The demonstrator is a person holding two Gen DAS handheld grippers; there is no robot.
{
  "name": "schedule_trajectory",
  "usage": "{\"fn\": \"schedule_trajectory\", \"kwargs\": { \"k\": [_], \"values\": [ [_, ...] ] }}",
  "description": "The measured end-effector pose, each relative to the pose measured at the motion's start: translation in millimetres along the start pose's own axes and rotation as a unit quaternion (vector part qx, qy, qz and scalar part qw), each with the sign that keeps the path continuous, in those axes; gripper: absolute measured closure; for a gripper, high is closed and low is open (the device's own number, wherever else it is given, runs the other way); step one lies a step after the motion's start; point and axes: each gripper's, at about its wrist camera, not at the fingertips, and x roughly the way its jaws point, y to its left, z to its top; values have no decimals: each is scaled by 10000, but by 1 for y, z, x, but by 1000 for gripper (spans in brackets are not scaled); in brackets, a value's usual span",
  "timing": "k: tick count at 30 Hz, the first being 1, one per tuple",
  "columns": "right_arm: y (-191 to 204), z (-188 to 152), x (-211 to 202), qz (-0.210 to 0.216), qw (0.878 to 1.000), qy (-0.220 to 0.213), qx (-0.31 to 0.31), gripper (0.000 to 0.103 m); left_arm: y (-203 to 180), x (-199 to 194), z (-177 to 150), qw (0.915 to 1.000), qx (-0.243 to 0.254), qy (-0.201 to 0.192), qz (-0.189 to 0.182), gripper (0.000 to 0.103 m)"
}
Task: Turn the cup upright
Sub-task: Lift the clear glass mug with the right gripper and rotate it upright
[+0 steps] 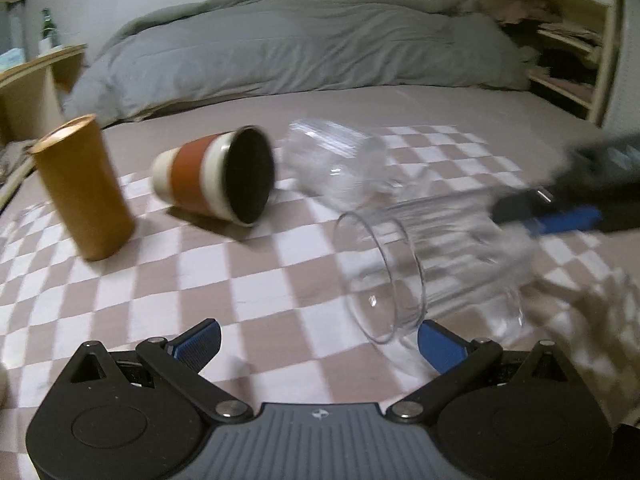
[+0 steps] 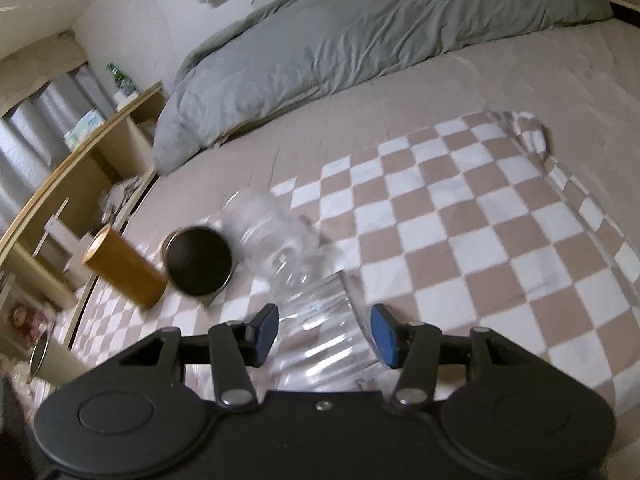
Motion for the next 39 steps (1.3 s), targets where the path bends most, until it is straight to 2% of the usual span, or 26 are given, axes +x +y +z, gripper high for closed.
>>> {"fn": "schedule_trajectory", "kwargs": {
  "k": [5,10,13,17,21,24,29,31,35,39],
  "values": [
    [19,-19,-3,123,9994,278,-171,50,15,3,0,9987,-117,-74,496,0],
    [27,-25,-5,362,9976,508,-286,49,33,-6,0,9976,-448,43,522,0],
    [20,-14,-9,177,9993,241,-223,49,36,-15,0,9980,-547,68,320,0],
    [5,-1,-8,137,9995,-300,-12,49,28,-19,-2,9989,-460,99,1,0],
    [-4,4,6,140,9985,-441,293,49,12,-13,-5,9999,-114,105,0,0],
    [-3,4,17,230,9981,-435,363,49,8,-7,-6,9999,-62,79,65,0],
    [6,0,25,335,9989,-260,178,50,17,7,0,9989,-353,105,303,0],
    [7,0,24,343,9990,-214,203,50,23,10,3,9982,-512,126,277,0],
    [5,-1,20,506,9979,88,404,50,30,14,6,9964,-756,128,373,0],
    [12,-10,14,609,9967,403,352,45,35,14,9,9942,-935,53,537,0]
  ]
}}
